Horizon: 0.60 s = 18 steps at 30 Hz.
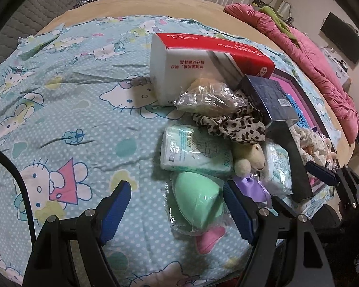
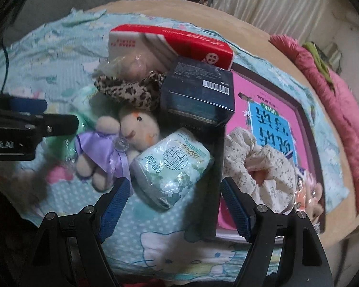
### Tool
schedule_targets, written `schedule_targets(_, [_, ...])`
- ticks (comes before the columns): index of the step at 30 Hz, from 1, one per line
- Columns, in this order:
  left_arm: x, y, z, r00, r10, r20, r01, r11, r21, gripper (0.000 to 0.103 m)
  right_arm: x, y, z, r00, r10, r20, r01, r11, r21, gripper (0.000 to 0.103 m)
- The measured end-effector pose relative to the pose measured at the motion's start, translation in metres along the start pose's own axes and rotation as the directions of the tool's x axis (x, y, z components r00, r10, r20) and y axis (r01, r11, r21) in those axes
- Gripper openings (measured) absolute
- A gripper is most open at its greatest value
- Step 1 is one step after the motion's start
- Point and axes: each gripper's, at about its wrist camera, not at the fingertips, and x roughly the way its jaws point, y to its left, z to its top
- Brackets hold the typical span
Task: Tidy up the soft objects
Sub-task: 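Move left gripper to mint-green bagged sponge while right gripper approaches white-green wrapped pack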
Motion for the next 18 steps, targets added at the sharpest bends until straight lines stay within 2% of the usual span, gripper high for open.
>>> schedule_targets(4, [0.001, 0.002, 0.000, 1.000, -0.010, -0.001, 0.010, 1.000, -0.012, 0.079, 0.003, 0.010, -0.002, 0.998, -0.061, 0.006, 0.061, 0.994, -0.095, 0.080])
schedule_targets(8, [0.003, 0.005, 0.001, 1.000, -0.020, -0.006, 0.020, 0.999, -0.025, 0.079, 0.012, 0.022, -0.002, 0.992, -0.119, 0.030, 0.123, 0.967, -0.225, 0.078])
schedule_targets(14, [0.008, 0.007, 0.004, 0.999, -0.032, -0.014, 0.032, 0.999, -0.040, 0.079, 0.025, 0.027, -0.007, 0.987, -0.133, 0.085, 0.153, 0.937, -0.315, 0.078])
schedule_targets(16, [0.011, 0.009, 0.004, 0.999, -0.034, -0.018, 0.033, 0.998, -0.050, 0.081, 0.029, 0.028, -0.010, 0.988, -0.117, 0.098, 0.144, 0.930, -0.338, 0.073])
schedule_targets(18, [0.013, 0.010, 0.005, 0.999, -0.034, -0.022, 0.032, 0.998, -0.057, 0.083, 0.030, 0.026, -0.009, 0.992, -0.090, 0.087, 0.114, 0.938, -0.327, 0.063])
